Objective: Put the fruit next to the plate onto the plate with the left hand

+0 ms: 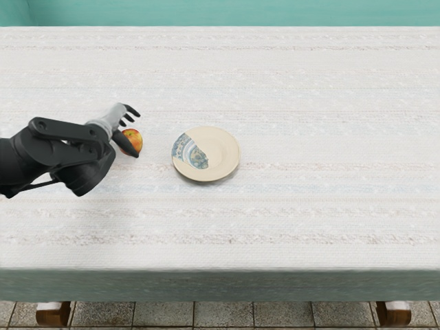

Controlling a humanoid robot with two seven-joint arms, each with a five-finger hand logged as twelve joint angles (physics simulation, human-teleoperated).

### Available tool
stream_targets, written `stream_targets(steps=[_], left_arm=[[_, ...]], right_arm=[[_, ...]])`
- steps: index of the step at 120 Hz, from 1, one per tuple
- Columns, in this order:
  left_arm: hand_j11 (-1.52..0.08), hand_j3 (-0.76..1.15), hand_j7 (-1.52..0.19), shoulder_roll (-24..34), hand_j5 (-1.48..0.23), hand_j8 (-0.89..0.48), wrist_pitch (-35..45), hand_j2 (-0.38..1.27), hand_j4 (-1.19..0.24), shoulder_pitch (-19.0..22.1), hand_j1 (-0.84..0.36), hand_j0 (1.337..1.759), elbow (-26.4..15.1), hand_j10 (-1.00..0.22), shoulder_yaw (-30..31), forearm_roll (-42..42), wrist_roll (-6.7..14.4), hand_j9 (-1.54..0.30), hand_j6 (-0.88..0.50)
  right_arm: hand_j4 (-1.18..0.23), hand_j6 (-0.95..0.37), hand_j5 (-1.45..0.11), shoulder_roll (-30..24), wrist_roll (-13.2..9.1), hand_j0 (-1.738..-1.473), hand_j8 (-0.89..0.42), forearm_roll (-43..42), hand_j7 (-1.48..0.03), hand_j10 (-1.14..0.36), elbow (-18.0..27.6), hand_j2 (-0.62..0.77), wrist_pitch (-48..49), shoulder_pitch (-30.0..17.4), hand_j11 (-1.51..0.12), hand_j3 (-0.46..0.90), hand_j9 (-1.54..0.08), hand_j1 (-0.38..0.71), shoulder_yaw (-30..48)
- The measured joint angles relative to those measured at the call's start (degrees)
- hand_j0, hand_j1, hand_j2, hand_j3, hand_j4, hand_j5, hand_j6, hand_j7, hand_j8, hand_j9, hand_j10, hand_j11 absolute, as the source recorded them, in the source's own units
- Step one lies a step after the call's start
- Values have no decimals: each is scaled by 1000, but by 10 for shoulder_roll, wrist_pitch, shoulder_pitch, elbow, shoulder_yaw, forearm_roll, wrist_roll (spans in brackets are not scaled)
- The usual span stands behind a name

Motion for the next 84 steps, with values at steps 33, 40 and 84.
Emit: stream_targets(steps=[33, 40, 84], left_arm=[[-615, 0, -614, 2, -614, -468, 0, 132, -468, 8, -197, 1658, -4, -467, 0, 0, 0, -614, -468], [-657, 0, -656, 2, -656, -497, 0, 144, -500, 8, -232, 1658, -4, -500, 0, -1, 0, -656, -500], [-807, 0, -804, 7, -817, -455, -1, 290, -605, -2, -281, 1657, -5, -611, 0, 0, 0, -807, -470]], right_arm=[[0, 0, 0, 0, 0, -1658, 0, 0, 0, 0, 0, 0, 0, 0, 0, 0, 0, -349, 0], [0, 0, 0, 0, 0, -1658, 0, 0, 0, 0, 0, 0, 0, 0, 0, 0, 0, -349, 0], [0, 0, 0, 0, 0, -1658, 0, 0, 0, 0, 0, 0, 0, 0, 0, 0, 0, -349, 0]])
